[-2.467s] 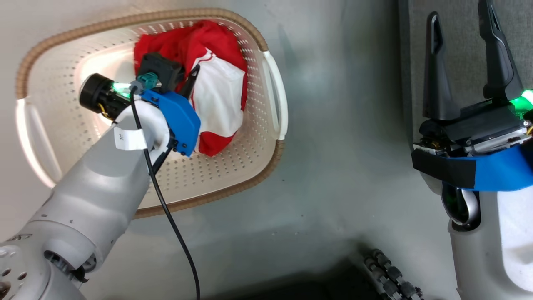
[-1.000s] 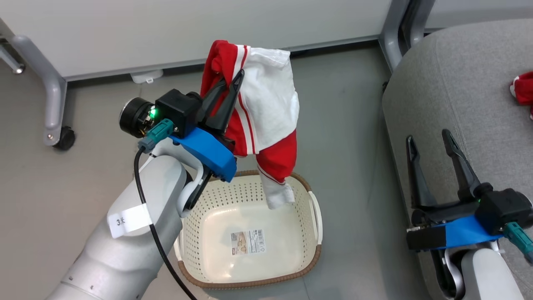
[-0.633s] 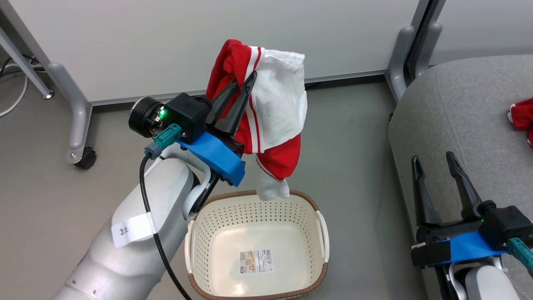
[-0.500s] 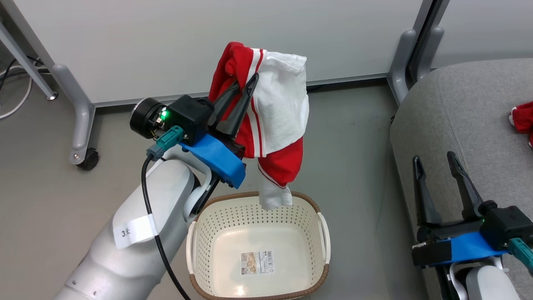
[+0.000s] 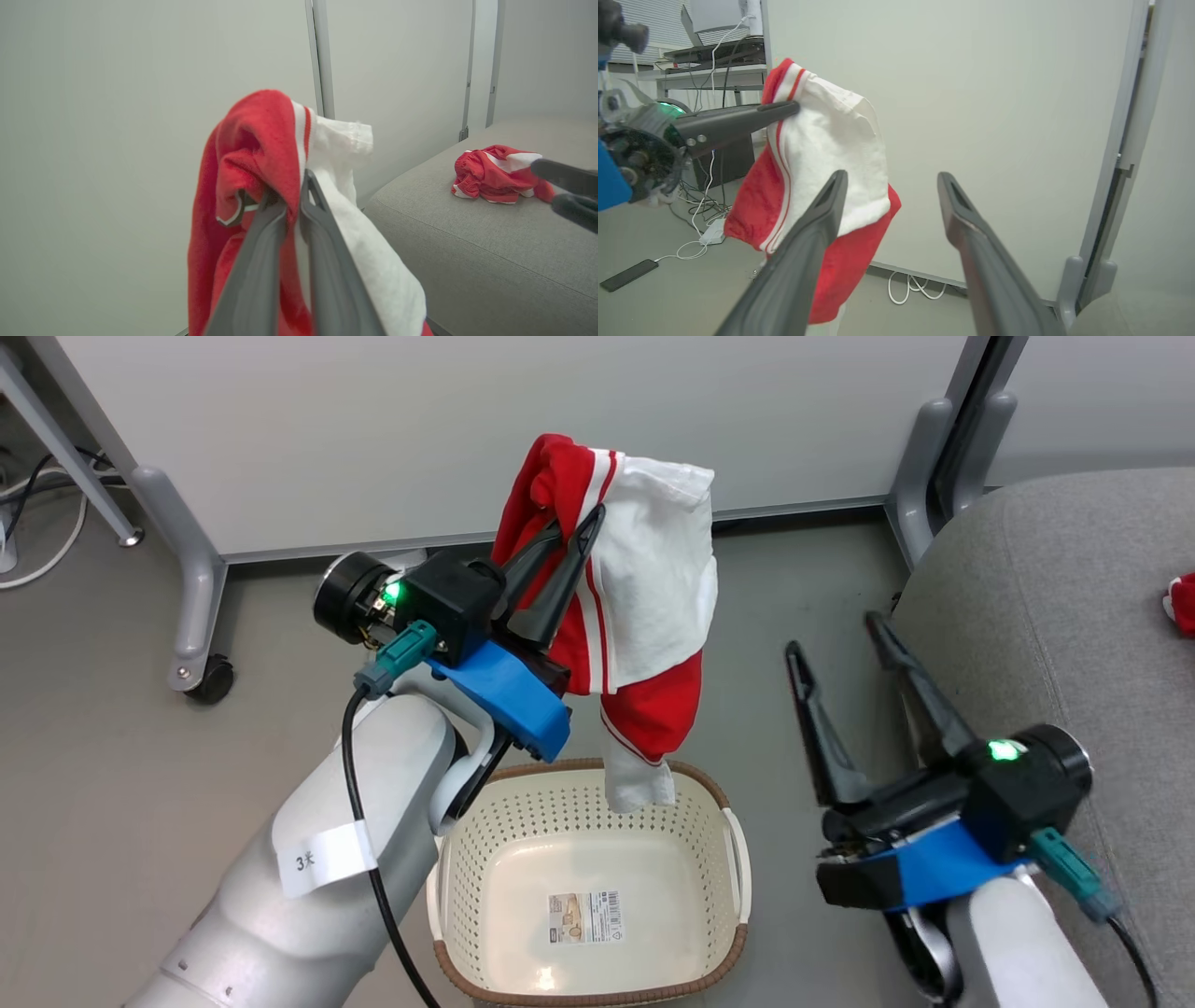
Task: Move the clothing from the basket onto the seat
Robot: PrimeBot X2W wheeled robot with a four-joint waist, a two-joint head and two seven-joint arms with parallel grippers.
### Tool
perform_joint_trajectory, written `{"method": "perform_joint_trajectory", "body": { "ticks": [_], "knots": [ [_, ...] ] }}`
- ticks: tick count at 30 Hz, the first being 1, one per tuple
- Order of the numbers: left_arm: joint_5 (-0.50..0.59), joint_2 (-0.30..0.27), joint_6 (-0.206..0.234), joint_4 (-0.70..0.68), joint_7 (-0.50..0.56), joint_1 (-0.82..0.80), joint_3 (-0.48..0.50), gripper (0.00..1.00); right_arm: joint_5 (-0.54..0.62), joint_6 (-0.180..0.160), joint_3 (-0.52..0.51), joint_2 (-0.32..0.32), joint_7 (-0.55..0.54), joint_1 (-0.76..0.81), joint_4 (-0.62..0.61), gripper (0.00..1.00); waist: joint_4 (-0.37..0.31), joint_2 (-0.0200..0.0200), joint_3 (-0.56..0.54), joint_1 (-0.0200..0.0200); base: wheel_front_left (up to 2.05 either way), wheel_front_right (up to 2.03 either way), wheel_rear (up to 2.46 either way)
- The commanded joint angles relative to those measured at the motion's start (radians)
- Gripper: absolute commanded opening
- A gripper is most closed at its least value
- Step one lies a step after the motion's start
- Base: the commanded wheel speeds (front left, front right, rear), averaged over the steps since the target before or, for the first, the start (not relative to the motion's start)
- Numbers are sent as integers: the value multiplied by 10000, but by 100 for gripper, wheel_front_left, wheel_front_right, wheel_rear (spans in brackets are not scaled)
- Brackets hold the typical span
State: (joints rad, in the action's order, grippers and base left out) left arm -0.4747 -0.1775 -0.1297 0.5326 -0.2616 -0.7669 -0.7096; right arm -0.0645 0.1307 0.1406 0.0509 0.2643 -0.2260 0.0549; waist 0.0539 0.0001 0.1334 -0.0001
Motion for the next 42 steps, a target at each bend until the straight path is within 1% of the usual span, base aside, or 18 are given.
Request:
{"method": "perform_joint_trajectory", "body": {
  "ticks": [1, 5, 9, 15, 16, 17, 19, 21, 27, 30, 31, 32, 35, 42],
  "knots": [
    [44, 61, -10, -66, -50, -172, -26, 0, 113, 1, 429, -5, 1, -427, 31, 100, 50, -1, 65, 1, 0, 0, 0],
    [93, 157, -10, -118, -50, -293, -127, 0, 184, 1, 1293, -4, 1, -1255, 375, 100, 179, -1, 230, 1, 0, 0, 0],
    [116, 250, -10, -231, -49, -441, -248, 0, 397, 1, 1772, 1, 1, -2106, 980, 100, 356, -1, 465, 1, 0, 0, 0],
    [231, 404, -10, -432, -50, -597, -376, 0, 689, 1, 1943, 2, 1, -3208, 2062, 100, 659, -1, 804, 1, 0, 0, 0],
    [231, 404, -10, -432, -50, -597, -376, 0, 689, 1, 1943, 2, 1, -3208, 2062, 100, 659, -1, 804, 1, 0, 0, 0],
    [265, 472, -10, -497, -49, -613, -422, 0, 868, 1, 1970, 2, 1, -3504, 2544, 100, 763, -1, 900, 1, 0, 0, 0],
    [277, 531, -10, -564, -50, -625, -482, 0, 1025, 1, 2009, 2, 1, -3789, 3008, 100, 857, -1, 983, 1, 0, 0, 0],
    [270, 566, -10, -587, -49, -639, -511, 0, 1024, 1, 2029, 2, 2, -3900, 3160, 100, 896, -1, 1022, 1, 0, 0, 0],
    [227, 764, -10, -908, -50, -717, -664, 0, 1200, 1, 2038, 1, 1, -4358, 4178, 100, 1062, -1, 1142, 1, 0, 0, 0],
    [209, 818, -10, -1050, -50, -727, -738, 0, 994, 1, 2020, 2, 1, -4490, 4449, 100, 1109, -1, 1155, 1, 0, 0, 0],
    [211, 826, -10, -1081, -50, -732, -760, 0, 893, 1, 2016, 2, 1, -4515, 4560, 91, 1122, -1, 1155, 1, 0, 0, 0],
    [212, 833, -10, -1108, -50, -731, -778, 0, 785, 1, 2028, 2, 1, -4535, 4610, 0, 1132, -1, 1150, 1, 0, 0, 0],
    [209, 845, -10, -1163, -50, -742, -798, 0, 499, 1, 2095, 2, 1, -4641, 4577, 0, 1147, -1, 1153, 1, 0, 0, 0],
    [272, 795, -10, -1163, -50, -676, -726, 0, 244, 1, 2145, 1, 0, -4592, 4619, 0, 1122, -1, 1117, 1, 0, 0, 0]
  ]
}}
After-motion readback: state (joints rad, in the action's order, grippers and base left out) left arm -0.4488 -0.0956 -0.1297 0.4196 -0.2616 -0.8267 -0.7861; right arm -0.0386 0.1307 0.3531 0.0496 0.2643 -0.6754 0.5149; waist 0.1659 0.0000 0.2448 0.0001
